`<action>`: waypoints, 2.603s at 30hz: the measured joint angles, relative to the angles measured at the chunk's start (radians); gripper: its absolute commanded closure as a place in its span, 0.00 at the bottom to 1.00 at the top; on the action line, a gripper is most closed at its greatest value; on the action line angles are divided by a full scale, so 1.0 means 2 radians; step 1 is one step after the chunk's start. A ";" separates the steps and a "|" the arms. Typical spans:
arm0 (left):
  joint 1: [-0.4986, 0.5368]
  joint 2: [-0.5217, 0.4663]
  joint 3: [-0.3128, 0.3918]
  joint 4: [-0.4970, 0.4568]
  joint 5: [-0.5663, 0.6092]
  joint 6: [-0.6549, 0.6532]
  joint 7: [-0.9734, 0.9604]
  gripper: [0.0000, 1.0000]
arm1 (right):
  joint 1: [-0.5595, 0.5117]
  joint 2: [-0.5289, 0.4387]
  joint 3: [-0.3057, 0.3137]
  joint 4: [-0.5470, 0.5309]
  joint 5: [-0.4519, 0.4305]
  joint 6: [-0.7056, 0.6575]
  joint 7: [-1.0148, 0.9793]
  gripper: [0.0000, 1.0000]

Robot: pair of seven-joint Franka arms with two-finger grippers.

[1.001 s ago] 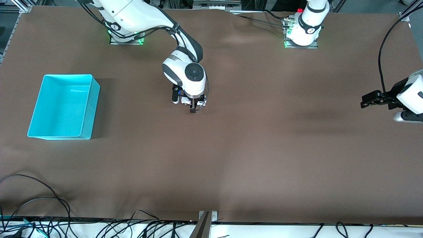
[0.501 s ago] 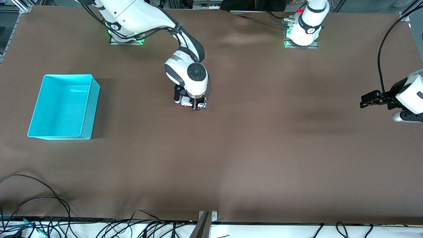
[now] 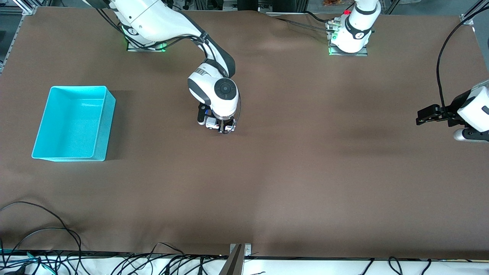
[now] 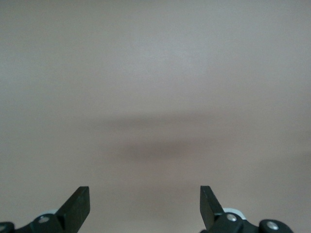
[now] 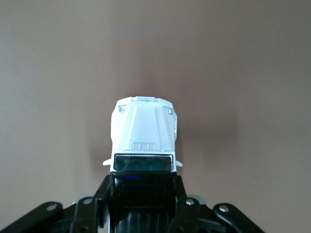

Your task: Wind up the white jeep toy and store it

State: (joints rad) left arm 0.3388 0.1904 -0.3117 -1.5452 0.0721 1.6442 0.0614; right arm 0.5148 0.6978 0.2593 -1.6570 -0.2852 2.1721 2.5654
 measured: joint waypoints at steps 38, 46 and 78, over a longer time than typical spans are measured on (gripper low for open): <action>-0.001 0.001 -0.005 0.000 0.000 0.000 -0.014 0.00 | -0.133 -0.127 -0.005 0.064 0.099 -0.146 -0.174 1.00; -0.001 0.000 -0.009 0.001 0.000 0.000 -0.022 0.00 | -0.136 -0.174 -0.030 0.010 0.126 -0.151 -0.276 1.00; 0.000 0.000 -0.009 0.001 0.000 0.000 -0.024 0.00 | -0.253 -0.292 -0.082 -0.209 0.134 -0.142 -0.701 1.00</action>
State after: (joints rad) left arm 0.3389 0.1907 -0.3306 -1.5439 0.0721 1.6445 0.0127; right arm 0.0080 0.1142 0.0948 -2.0755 -0.0163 1.8885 1.1633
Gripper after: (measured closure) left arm 0.000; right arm 0.485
